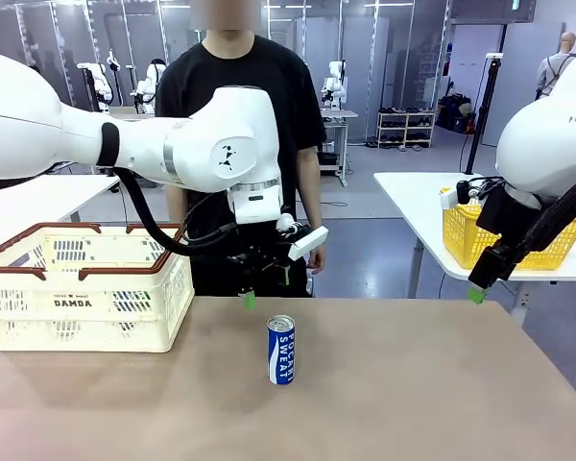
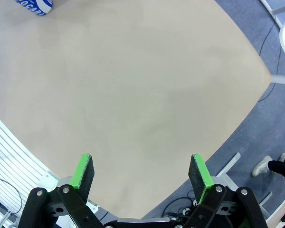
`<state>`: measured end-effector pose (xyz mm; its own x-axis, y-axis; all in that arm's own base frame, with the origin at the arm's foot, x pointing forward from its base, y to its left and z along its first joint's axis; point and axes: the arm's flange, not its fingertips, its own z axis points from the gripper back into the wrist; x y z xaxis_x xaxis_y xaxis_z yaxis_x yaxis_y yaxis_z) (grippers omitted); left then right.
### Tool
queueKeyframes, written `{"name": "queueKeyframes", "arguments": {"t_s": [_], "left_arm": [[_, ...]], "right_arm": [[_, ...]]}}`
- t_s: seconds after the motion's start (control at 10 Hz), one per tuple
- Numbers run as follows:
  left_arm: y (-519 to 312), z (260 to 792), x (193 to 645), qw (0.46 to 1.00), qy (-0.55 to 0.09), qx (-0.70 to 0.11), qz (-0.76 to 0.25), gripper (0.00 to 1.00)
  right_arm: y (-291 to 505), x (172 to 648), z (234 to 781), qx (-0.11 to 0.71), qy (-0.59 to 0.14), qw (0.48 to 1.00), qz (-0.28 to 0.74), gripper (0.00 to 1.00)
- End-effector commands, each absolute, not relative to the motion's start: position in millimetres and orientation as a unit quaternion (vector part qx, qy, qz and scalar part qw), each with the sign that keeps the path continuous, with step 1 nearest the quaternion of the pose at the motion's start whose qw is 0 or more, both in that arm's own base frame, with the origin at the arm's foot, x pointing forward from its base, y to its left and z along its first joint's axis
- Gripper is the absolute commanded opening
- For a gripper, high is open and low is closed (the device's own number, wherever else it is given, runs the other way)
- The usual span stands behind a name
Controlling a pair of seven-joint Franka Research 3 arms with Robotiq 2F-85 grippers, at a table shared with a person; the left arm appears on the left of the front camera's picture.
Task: Place the drinks into the Shopping basket.
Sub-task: Pick up one drink and place it into the Shopping basket.
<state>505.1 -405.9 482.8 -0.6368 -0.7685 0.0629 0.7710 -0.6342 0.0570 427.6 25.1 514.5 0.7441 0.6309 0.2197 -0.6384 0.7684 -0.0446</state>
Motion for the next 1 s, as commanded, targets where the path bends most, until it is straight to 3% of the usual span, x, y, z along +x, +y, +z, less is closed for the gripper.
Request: {"name": "queueKeyframes", "arguments": {"t_s": [0.0, 0.9], "left_arm": [[-408, 478, 503, 0.44, -0.041, -0.01, -0.897, 1.0], [-416, 475, 507, 0.415, -0.025, -0.013, -0.91, 1.0]], "right_arm": [[22, 427, 515, 0.016, -0.111, 0.931, 0.347, 1.0], [22, 427, 515, 0.016, -0.111, 0.931, 0.347, 1.0]]}}
